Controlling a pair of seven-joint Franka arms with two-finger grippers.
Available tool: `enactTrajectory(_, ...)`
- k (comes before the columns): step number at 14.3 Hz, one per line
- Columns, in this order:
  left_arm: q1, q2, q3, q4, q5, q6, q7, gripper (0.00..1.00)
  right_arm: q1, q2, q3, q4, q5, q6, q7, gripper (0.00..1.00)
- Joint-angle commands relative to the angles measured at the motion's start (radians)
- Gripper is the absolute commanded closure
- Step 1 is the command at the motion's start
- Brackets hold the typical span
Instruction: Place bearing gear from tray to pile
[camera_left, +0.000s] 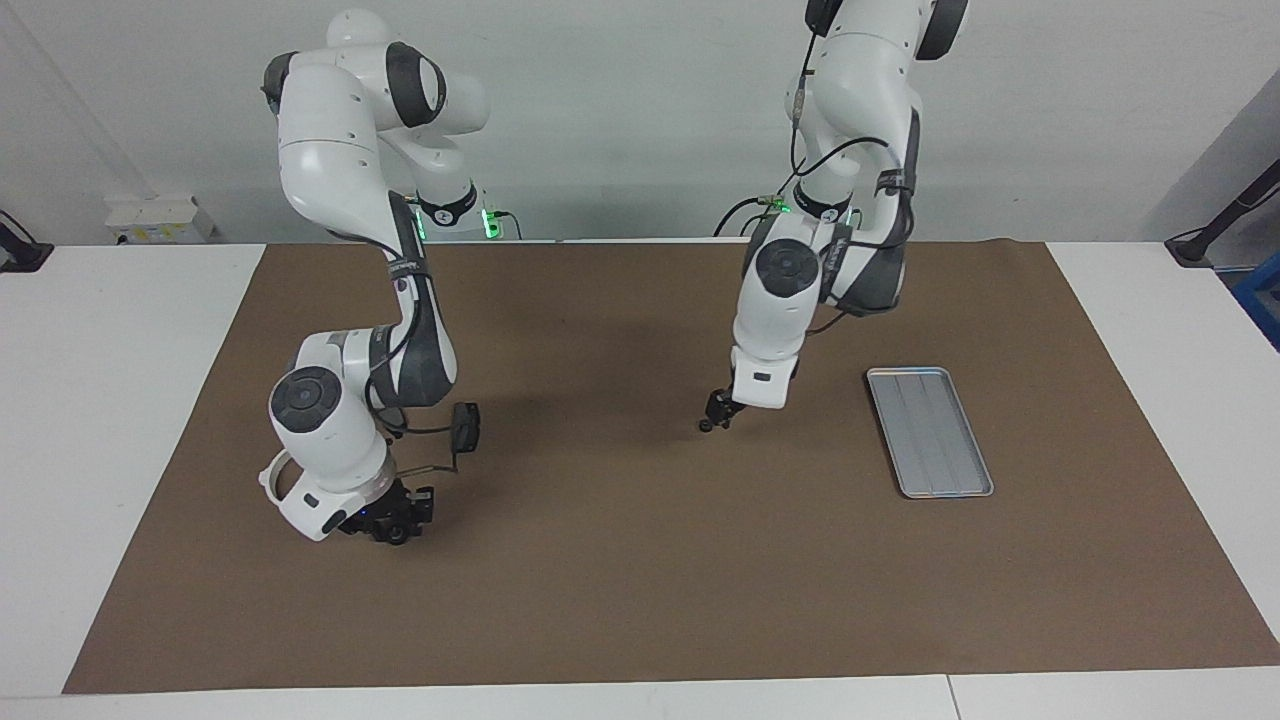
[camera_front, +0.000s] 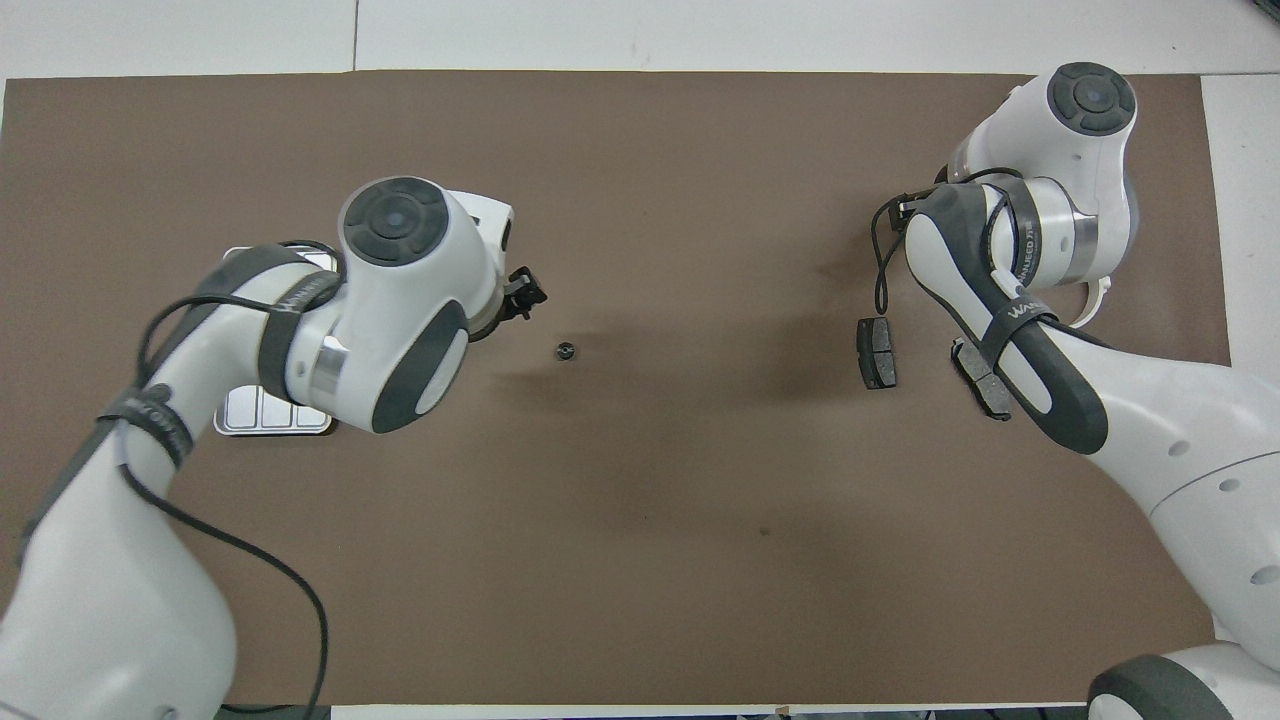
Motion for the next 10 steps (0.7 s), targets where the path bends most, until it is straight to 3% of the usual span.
enactTrajectory(1, 0.13, -0.165, -0.007, -0.069, 0.012, -0.14, 0.196, 0.0, 0.079, -0.074, 0.007, 0.061, -0.008, -0.205, 0.145, 0.0)
enactTrajectory(4, 0.242, -0.251, -0.007, -0.058, 0.006, -0.24, 0.399, 0.0, 0.211, -0.081, 0.012, 0.158, 0.018, -0.367, 0.455, 0.0)
enactTrajectory(7, 0.34, -0.32, -0.006, -0.058, 0.0, -0.317, 0.558, 0.0, 0.369, -0.088, 0.024, 0.167, 0.033, -0.334, 0.793, 0.0)
enactTrajectory(10, 0.388, -0.351, -0.006, -0.061, -0.003, -0.353, 0.632, 0.0, 0.507, -0.046, 0.024, 0.167, 0.018, -0.274, 0.97, 0.0)
